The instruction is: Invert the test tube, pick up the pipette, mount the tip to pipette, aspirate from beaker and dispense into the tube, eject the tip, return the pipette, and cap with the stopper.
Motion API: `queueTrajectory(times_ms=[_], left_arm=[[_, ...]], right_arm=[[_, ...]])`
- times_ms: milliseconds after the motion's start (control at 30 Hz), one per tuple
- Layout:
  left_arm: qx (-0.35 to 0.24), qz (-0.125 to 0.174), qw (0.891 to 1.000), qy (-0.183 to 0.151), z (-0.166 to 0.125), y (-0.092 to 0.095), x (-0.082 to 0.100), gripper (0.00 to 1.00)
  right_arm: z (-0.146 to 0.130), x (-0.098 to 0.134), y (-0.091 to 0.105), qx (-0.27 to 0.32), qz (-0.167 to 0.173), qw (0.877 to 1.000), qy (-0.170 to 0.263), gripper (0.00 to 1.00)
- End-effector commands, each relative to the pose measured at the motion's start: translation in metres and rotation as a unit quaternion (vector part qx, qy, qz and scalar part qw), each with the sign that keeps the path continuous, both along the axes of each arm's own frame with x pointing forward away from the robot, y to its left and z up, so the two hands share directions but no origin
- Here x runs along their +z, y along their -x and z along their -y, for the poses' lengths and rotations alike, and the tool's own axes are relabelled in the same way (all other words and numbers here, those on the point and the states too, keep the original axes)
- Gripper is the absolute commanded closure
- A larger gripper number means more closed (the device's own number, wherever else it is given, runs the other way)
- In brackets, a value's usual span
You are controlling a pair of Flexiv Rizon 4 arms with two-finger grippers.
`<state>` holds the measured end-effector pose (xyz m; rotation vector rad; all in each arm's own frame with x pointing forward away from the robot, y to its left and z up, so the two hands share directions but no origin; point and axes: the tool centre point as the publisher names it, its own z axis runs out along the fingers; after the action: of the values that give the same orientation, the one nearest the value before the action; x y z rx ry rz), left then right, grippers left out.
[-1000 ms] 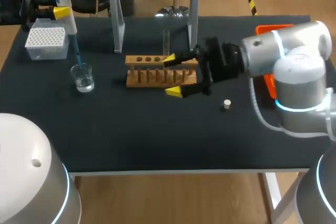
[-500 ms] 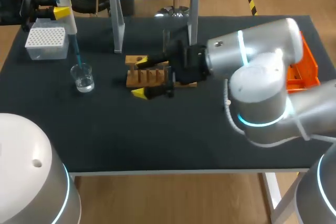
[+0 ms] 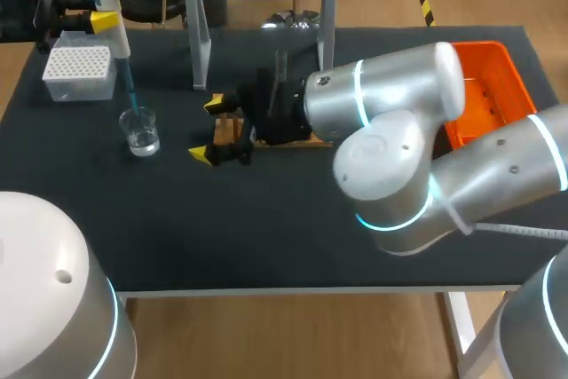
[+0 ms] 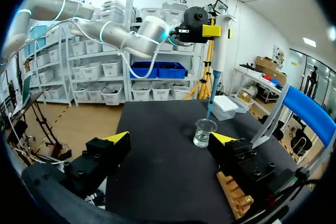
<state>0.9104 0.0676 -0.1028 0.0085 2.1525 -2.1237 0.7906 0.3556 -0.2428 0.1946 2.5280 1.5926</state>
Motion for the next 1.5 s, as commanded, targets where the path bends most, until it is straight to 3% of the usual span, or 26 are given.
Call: queueTrajectory(times_ms=[33, 367, 800, 1500], left_arm=[[-0.002, 0.001, 1.000, 0.000, -0.001, -0.001, 0.000, 1.00], [-0.002, 0.001, 1.000, 0.000, -0.001, -0.001, 0.000, 1.00], [-0.002, 0.001, 1.000, 0.000, -0.001, -0.001, 0.000, 1.00], [-0.002, 0.001, 1.000, 0.000, -0.001, -0.001, 0.000, 1.00]], right_arm=[[-0.029, -0.023, -0.009, -0.036, 0.017, 0.999, -0.014, 0.00], [-0.033, -0.038, -0.026, -0.076, 0.016, 0.997, -0.009, 0.00], [-0.037, -0.063, -0.029, -0.084, 0.008, 0.996, -0.003, 0.00], [-0.037, -0.066, -0.027, -0.084, 0.011, 0.996, 0.006, 0.00]])
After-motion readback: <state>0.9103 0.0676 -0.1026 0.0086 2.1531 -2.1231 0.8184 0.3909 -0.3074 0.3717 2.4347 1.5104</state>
